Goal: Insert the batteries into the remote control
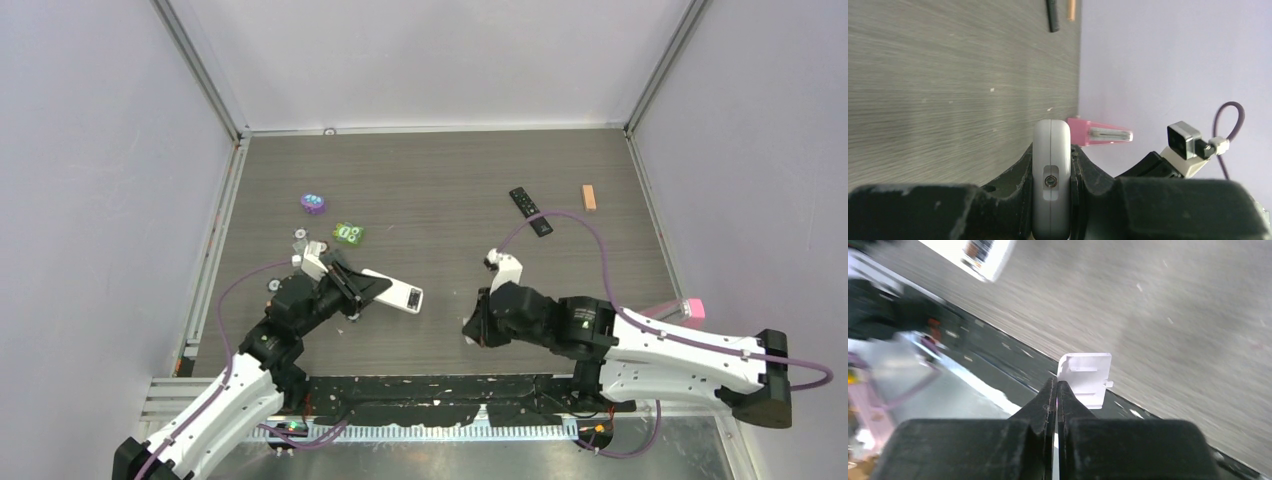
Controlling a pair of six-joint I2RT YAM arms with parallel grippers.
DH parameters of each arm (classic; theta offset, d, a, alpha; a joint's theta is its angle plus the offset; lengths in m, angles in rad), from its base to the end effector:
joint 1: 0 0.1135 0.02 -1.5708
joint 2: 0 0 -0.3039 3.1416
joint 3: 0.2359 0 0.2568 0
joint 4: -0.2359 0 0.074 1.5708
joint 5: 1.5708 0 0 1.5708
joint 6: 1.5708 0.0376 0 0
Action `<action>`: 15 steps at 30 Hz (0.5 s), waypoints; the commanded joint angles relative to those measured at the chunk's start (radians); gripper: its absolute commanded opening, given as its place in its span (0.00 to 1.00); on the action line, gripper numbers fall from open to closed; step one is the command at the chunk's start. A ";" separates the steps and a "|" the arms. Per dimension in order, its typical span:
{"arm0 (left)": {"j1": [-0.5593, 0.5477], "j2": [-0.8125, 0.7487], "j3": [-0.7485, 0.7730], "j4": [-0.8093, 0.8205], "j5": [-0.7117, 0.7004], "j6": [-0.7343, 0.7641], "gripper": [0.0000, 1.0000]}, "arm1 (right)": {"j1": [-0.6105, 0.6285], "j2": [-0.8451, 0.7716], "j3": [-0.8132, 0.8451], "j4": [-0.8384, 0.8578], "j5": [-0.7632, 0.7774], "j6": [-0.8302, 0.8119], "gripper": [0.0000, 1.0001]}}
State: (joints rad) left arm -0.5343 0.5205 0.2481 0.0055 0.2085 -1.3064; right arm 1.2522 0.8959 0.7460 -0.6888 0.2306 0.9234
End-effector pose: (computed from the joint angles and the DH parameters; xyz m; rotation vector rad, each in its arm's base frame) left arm 0.0992 -0.0677 0.2260 -0.6350 2.0077 -1.4080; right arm 0.0582 0.1492 0.2906 -0.3011 2.4965 0.7177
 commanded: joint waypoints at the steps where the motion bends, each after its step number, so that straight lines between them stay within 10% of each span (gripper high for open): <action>1: 0.003 0.018 0.007 0.238 0.040 -0.129 0.00 | -0.055 -0.027 0.093 0.224 0.004 0.020 0.05; 15: 0.003 -0.018 0.028 0.373 0.024 -0.384 0.00 | -0.072 0.030 0.092 0.977 0.002 0.166 0.05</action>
State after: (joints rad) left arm -0.5343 0.5259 0.2478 0.2821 0.2310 -1.5978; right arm 1.1870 0.8986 0.8261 0.0212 0.2192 1.0370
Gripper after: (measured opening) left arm 0.229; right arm 0.060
